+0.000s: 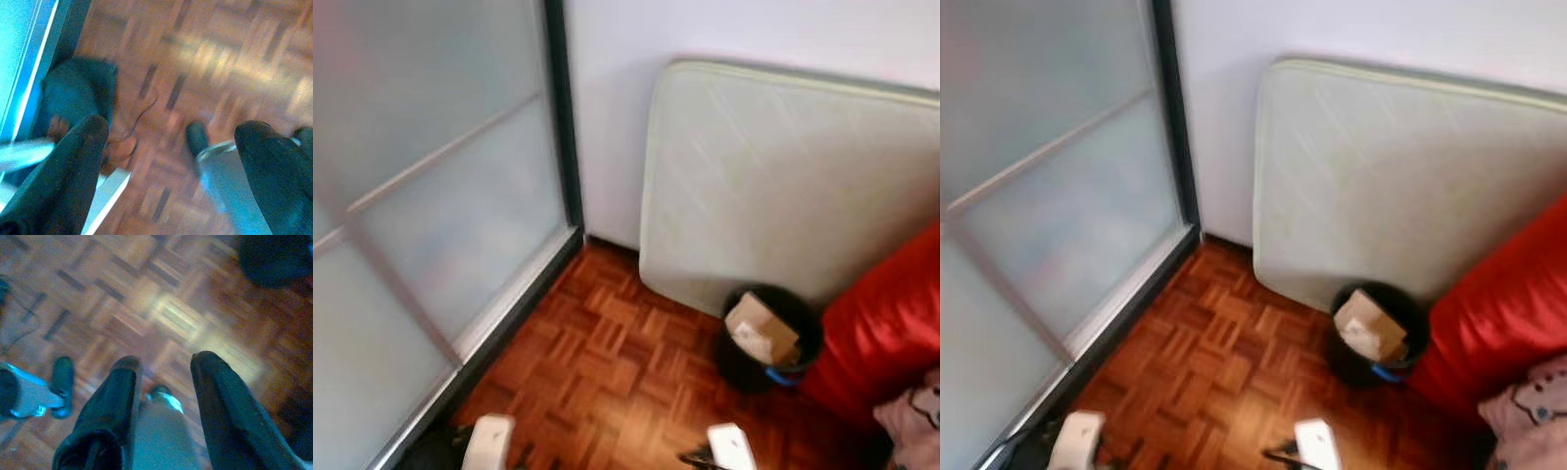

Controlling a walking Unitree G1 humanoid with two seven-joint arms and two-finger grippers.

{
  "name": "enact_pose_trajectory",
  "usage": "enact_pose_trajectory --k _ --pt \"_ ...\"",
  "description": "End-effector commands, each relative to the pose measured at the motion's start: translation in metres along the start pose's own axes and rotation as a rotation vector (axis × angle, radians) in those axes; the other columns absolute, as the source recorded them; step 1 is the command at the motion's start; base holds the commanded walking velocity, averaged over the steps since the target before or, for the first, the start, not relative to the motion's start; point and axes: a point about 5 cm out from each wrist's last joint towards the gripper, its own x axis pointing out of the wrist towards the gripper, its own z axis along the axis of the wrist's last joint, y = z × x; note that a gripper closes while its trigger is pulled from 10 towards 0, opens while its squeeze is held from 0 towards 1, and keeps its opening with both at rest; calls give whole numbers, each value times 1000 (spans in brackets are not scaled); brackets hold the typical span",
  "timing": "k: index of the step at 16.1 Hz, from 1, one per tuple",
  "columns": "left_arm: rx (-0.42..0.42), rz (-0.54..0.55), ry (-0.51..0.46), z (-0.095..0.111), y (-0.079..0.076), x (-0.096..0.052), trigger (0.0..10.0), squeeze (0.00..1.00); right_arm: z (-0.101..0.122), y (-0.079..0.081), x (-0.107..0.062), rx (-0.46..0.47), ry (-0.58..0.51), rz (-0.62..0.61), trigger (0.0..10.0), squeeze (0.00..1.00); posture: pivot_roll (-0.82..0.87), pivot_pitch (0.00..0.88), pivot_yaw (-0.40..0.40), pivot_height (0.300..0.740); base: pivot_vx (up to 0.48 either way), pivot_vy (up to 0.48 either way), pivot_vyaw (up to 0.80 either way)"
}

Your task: Clean up the room

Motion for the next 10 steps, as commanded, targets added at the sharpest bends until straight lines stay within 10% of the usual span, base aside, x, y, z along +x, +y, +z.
enact_pose_trajectory --k 1,10 --pt "12 1 36 -10 3 -2 10000 0 6 3 1 3 -10 6 10000 0 26 48 -40 740 341 0 0" --pt "14 1 37 -10 4 -2 10000 0 5 4 2 -2 -9 11 10000 0 28 50 -39 740 355 0 0"
